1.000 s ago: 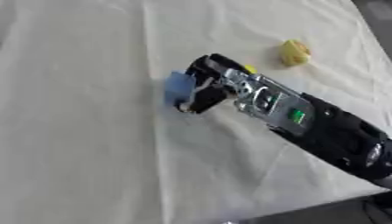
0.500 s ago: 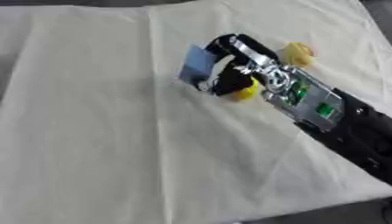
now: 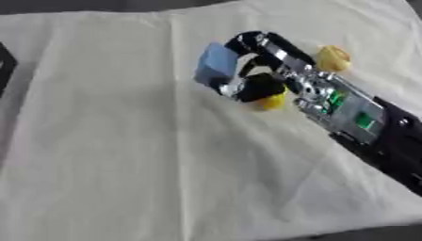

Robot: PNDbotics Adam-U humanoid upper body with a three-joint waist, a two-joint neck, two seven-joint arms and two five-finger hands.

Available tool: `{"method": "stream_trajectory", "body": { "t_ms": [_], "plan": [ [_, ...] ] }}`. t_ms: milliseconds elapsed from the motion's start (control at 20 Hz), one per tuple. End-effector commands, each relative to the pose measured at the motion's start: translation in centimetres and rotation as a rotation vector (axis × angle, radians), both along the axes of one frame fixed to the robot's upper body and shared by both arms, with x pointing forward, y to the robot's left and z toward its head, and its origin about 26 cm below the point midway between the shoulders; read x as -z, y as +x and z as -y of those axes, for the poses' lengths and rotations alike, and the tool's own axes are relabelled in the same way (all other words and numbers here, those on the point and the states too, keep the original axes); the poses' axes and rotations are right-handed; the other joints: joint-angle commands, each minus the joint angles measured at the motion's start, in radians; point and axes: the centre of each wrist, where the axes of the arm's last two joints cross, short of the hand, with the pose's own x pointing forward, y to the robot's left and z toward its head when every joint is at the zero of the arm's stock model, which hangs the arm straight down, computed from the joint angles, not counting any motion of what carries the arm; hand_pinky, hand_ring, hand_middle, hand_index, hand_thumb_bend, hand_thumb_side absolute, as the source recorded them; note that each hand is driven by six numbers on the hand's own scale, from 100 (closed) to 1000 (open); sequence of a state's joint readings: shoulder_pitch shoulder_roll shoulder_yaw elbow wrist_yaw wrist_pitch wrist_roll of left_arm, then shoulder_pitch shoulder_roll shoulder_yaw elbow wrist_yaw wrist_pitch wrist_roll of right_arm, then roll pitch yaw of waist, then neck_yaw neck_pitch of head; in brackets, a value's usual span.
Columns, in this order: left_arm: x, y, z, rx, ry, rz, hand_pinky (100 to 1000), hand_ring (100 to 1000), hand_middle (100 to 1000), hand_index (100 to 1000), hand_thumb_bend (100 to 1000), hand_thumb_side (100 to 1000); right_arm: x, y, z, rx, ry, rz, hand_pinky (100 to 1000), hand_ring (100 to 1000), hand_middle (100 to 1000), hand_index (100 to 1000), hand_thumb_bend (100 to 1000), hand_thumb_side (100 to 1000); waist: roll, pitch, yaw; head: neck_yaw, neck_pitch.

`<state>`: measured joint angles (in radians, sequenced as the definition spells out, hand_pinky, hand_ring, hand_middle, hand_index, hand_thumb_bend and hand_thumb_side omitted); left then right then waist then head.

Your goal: Pick up the objects with one hand, pass them to the other hand, and then place them into the box on the other side of the table.

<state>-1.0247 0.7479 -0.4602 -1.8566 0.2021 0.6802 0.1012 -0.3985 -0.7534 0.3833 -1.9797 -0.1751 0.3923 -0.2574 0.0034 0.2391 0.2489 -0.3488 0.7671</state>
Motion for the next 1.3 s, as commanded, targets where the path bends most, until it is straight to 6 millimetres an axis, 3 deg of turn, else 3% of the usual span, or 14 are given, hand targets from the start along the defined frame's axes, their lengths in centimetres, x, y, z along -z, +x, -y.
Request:
{"method": "stream_trajectory", "body": {
  "t_ms": [50, 450, 650, 1300],
  "plan": [
    [-0.8, -0.9, 1.7, 0.049, 0.090, -0.016, 775, 816, 768, 865, 211, 573, -0.8, -0.3, 0.1, -0.048, 0.032, 0.077, 571, 763, 495, 598, 192, 100, 0.016, -0.041, 0.002, 0.012, -0.020],
    [-0.5, -1.6, 7.3, 0.159, 0.298, -0.071, 798, 842, 805, 866, 350, 476, -0.4, -0.4, -0.7, -0.142, 0.147, 0.178, 572, 761, 496, 599, 141, 100, 0.018, -0.044, 0.009, 0.012, -0.027],
    [-0.3, -2.2, 9.7, 0.206, 0.366, -0.077, 809, 849, 810, 865, 413, 472, -0.6, -0.3, -1.1, -0.184, 0.149, 0.202, 573, 764, 499, 603, 144, 100, 0.015, -0.038, 0.014, 0.008, -0.028],
    [0.1, -3.3, 13.3, 0.323, 0.497, -0.069, 831, 864, 817, 870, 602, 499, -1.3, -0.2, -1.9, -0.244, 0.149, 0.224, 576, 764, 503, 607, 100, 100, 0.008, -0.014, 0.012, -0.001, -0.038]
  ]
}}
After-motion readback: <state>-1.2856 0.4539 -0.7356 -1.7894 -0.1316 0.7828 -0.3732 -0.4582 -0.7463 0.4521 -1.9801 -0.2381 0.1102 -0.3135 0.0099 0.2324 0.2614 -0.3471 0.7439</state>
